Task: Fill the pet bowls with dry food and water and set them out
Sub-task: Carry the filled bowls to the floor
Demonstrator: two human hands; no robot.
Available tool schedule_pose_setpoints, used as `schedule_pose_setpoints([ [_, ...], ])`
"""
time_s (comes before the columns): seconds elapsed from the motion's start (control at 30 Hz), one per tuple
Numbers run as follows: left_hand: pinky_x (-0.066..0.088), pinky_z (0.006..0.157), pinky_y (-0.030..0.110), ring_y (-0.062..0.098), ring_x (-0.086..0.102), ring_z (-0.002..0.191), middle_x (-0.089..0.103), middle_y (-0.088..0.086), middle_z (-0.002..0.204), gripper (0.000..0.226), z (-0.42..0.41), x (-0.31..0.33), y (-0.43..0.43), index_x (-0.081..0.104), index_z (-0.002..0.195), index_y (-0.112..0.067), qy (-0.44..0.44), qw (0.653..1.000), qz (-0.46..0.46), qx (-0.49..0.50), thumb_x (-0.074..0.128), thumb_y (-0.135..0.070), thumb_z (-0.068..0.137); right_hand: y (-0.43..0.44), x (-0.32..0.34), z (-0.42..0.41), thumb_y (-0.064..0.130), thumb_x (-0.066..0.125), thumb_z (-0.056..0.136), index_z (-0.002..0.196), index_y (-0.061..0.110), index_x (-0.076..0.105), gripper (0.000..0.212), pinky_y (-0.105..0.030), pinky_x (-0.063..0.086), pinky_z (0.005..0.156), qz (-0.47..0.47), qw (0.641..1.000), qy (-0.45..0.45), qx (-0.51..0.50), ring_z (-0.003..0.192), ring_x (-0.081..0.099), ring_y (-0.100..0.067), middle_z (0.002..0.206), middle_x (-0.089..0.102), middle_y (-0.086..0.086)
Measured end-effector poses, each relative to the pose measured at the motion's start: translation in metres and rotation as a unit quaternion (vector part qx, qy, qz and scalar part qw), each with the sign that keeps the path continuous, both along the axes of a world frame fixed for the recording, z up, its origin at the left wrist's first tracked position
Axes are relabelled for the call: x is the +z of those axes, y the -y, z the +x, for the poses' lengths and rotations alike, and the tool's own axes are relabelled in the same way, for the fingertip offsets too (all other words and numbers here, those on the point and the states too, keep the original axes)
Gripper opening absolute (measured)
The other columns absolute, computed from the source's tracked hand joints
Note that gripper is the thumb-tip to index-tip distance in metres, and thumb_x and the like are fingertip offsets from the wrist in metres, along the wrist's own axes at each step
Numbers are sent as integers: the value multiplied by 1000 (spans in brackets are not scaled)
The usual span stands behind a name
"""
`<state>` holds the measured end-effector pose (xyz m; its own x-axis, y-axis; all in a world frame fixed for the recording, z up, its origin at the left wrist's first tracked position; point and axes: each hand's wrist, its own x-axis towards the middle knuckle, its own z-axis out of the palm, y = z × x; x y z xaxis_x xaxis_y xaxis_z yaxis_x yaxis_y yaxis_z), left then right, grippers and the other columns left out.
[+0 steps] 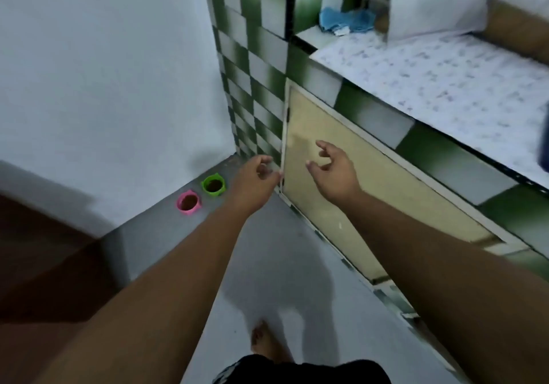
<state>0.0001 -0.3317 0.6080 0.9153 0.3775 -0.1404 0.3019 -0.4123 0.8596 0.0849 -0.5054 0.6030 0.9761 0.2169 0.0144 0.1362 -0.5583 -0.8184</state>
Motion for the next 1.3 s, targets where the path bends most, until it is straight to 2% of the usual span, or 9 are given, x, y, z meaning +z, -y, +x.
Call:
schedule_pose_setpoints([
  [0.13, 55, 86, 33, 11, 64, 96, 66, -1, 111, 32, -4, 5, 84, 62, 124, -27, 4, 997, -11, -73, 69, -36, 94, 91, 8, -32, 33, 68, 90, 139, 26, 52, 53, -24, 50, 76, 9, 996, 11, -91, 75, 63, -10, 126, 59, -3],
  [0.33, 46, 72, 22, 8, 63, 85, 63, -12, 92, 23, -39, 10, 217, 64, 113, -29, 52, 988, 3, -146, 72, -34, 92, 228, 23, -123, 33, 67, 90, 139, 24, 50, 52, -28, 53, 73, 34, 981, 18, -190, 72, 60, -4, 125, 59, 0],
  [0.4, 44, 71, 21, 9, 64, 85, 65, -12, 91, 25, -60, 13, 263, 64, 113, -28, 47, 982, 4, -185, 72, -35, 91, 274, 31, -157, 31, 67, 91, 139, 23, 50, 51, -31, 55, 78, 43, 973, 20, -227, 78, 61, -8, 124, 58, 1],
  [0.53, 44, 69, 20, 13, 65, 93, 68, -4, 106, 30, -97, 20, 351, 64, 121, -25, 49, 962, -12, -268, 71, -33, 93, 366, 48, -228, 31, 67, 91, 140, 21, 49, 53, -30, 50, 96, 46, 949, 22, -310, 110, 59, -14, 128, 59, 1],
  [0.67, 50, 77, 26, 8, 64, 95, 68, -8, 105, 30, -119, 32, 434, 63, 123, -27, 39, 943, -48, -326, 69, -35, 95, 448, 60, -280, 33, 68, 90, 137, 22, 51, 51, -26, 51, 79, 31, 918, 39, -394, 90, 62, -14, 124, 59, 1],
  [0.8, 49, 73, 26, 10, 67, 90, 71, -7, 95, 26, -133, 41, 514, 63, 118, -27, 41, 916, -65, -394, 70, -34, 94, 516, 63, -321, 36, 68, 89, 136, 25, 52, 51, -36, 53, 88, 29, 881, 45, -470, 83, 61, -15, 119, 58, 3],
  [0.93, 53, 82, 31, 14, 67, 89, 70, -1, 98, 26, -134, 46, 588, 64, 118, -26, 38, 889, -64, -452, 70, -32, 93, 571, 60, -343, 34, 68, 89, 137, 24, 52, 52, -33, 52, 85, 40, 849, 41, -526, 75, 60, -5, 122, 60, 0],
  [1.07, 48, 72, 26, 10, 66, 88, 71, -4, 100, 30, -122, 43, 662, 63, 122, -26, 40, 864, -74, -496, 70, -32, 93, 625, 54, -343, 36, 69, 88, 137, 25, 52, 53, -26, 46, 83, 37, 819, 32, -571, 76, 56, -1, 123, 60, 2],
  [1.3, 51, 84, 30, 16, 67, 98, 72, 1, 105, 33, -77, 36, 779, 63, 123, -23, 20, 833, -72, -548, 71, -31, 93, 714, 46, -318, 38, 67, 89, 135, 24, 52, 51, -36, 51, 96, 48, 769, 15, -638, 104, 62, -18, 117, 57, 4],
])
